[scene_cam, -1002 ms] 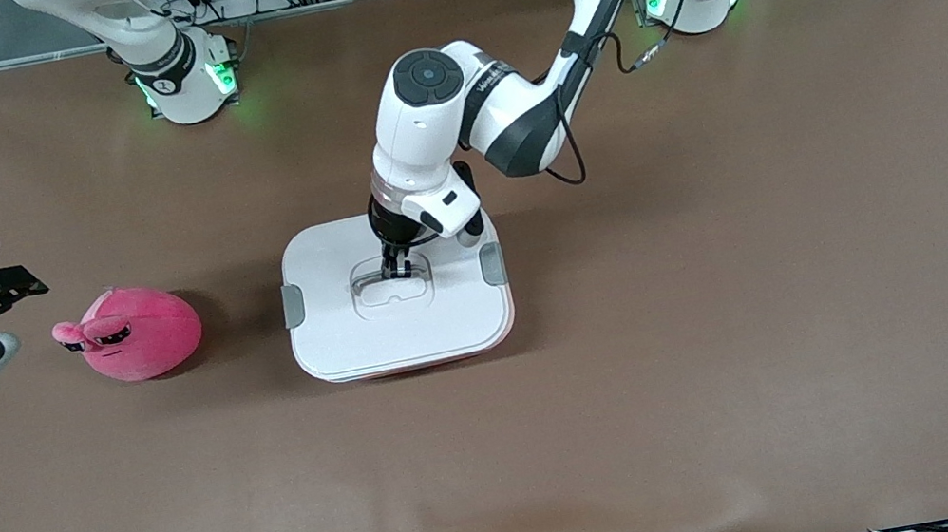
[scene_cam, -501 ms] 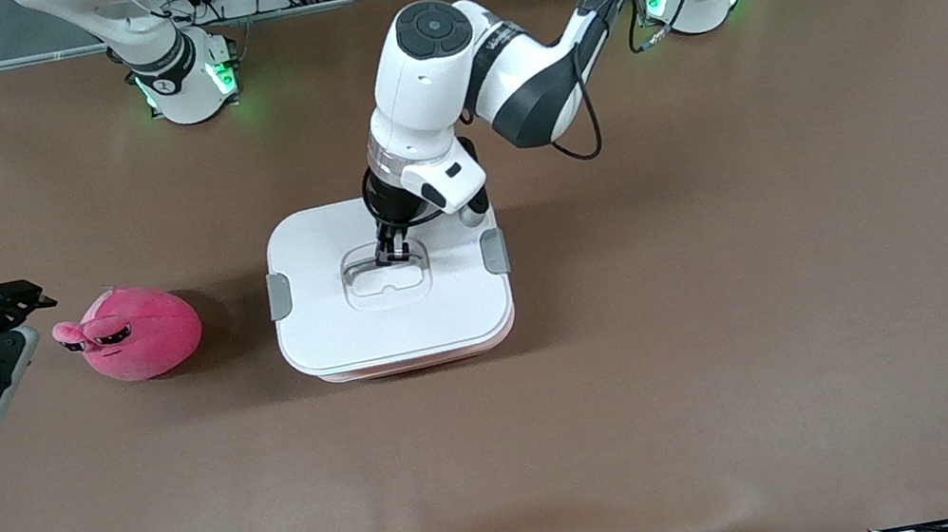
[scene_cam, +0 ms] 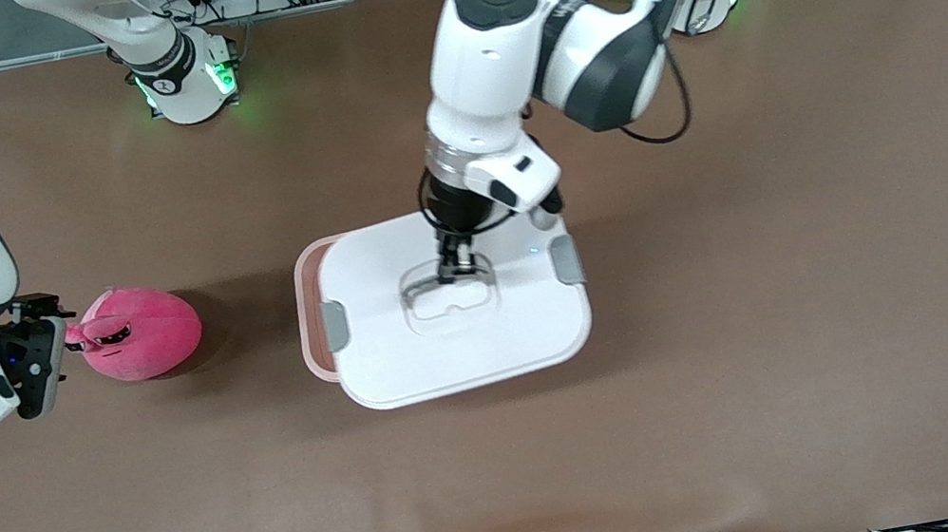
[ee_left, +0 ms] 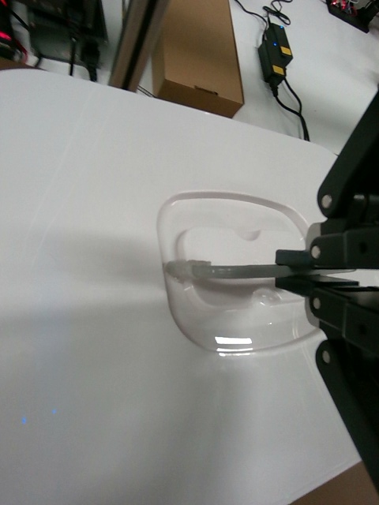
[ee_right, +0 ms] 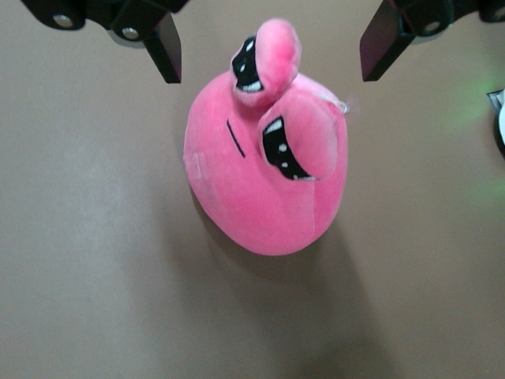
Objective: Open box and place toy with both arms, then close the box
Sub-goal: 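Lift the lid with the left gripper while the right gripper reaches the toy, then set the lid aside with the left gripper while the right gripper grasps the toy, then carry the pink toy over the open pink box with the right gripper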
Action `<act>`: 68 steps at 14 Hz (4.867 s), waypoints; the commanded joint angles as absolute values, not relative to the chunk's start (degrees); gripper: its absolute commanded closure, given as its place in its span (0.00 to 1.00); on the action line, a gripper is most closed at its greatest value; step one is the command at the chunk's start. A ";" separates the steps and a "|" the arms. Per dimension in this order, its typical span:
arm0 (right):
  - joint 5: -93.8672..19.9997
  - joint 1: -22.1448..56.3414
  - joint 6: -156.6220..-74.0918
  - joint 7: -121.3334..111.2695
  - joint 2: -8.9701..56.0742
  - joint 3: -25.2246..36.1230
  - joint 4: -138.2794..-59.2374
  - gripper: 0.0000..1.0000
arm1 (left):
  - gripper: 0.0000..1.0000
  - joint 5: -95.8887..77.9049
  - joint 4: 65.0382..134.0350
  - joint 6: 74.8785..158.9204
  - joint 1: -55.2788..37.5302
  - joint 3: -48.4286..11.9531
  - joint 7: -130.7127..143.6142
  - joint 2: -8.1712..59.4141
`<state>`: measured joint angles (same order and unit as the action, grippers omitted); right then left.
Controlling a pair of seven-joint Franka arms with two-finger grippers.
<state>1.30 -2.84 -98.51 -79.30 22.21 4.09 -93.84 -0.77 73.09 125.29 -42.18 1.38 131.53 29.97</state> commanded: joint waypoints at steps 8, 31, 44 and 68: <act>5.80 0.09 -103.07 -86.91 19.16 2.64 -99.83 0.00 | 1.00 -5.79 89.28 118.31 -27.97 0.53 106.56 14.69; 5.10 -2.55 -120.50 -93.60 13.36 2.90 -115.75 1.00 | 1.00 -15.64 92.81 119.62 -10.64 0.79 81.83 18.72; 0.35 -0.70 -94.06 -60.94 13.80 -1.05 -97.13 1.00 | 1.00 -14.41 92.55 114.61 -4.76 1.23 81.74 16.35; -6.68 -0.09 -91.57 16.16 23.64 -23.90 -78.75 1.00 | 1.00 -14.41 92.81 113.73 -3.96 -1.23 80.16 17.14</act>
